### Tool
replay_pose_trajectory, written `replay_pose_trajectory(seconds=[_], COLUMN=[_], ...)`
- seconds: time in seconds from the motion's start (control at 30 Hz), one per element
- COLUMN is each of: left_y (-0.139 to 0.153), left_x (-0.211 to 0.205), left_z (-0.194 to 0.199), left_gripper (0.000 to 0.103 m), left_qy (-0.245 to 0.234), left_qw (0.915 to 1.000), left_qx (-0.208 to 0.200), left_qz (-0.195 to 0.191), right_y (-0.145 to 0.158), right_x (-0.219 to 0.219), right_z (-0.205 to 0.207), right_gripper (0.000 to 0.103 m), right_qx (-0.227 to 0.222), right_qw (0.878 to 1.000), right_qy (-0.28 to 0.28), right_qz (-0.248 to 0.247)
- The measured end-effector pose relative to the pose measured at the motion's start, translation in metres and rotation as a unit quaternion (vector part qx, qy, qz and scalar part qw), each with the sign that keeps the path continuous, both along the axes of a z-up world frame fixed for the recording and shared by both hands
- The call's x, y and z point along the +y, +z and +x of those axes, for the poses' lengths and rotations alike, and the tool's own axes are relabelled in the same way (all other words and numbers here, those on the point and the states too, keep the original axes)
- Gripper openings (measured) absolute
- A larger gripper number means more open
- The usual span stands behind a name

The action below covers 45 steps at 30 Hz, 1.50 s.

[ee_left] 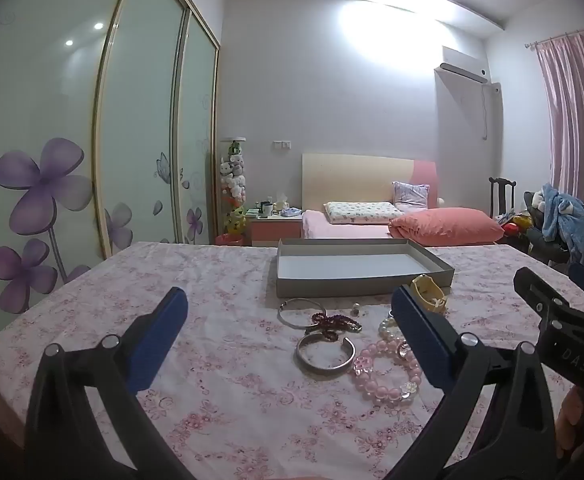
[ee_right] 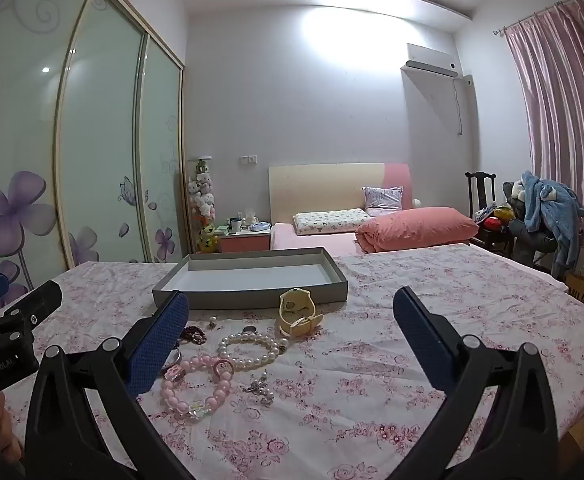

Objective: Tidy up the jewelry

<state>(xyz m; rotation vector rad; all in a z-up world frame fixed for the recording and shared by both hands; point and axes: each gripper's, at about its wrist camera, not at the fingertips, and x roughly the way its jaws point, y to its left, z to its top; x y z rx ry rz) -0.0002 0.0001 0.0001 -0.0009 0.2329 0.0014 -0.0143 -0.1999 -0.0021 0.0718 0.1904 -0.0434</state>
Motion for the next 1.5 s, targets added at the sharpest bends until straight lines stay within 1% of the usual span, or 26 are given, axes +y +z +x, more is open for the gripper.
replay_pose_trajectory(seconds=[1.5], left_y=[-0.0002], left_x=[0.0017], left_z=[0.0009], left_gripper=[0.099], left_qy=[0.005], left_qw=[1.0], left_qx=[0.005], left_qz=[-0.004], right_y=[0.0002], right_x=[-0.0001], right_z=[0.0005], right_gripper=[0.101], right_qx=[0.001], right_qw=[1.0], right_qy=[0.0], right_qz=[0.003])
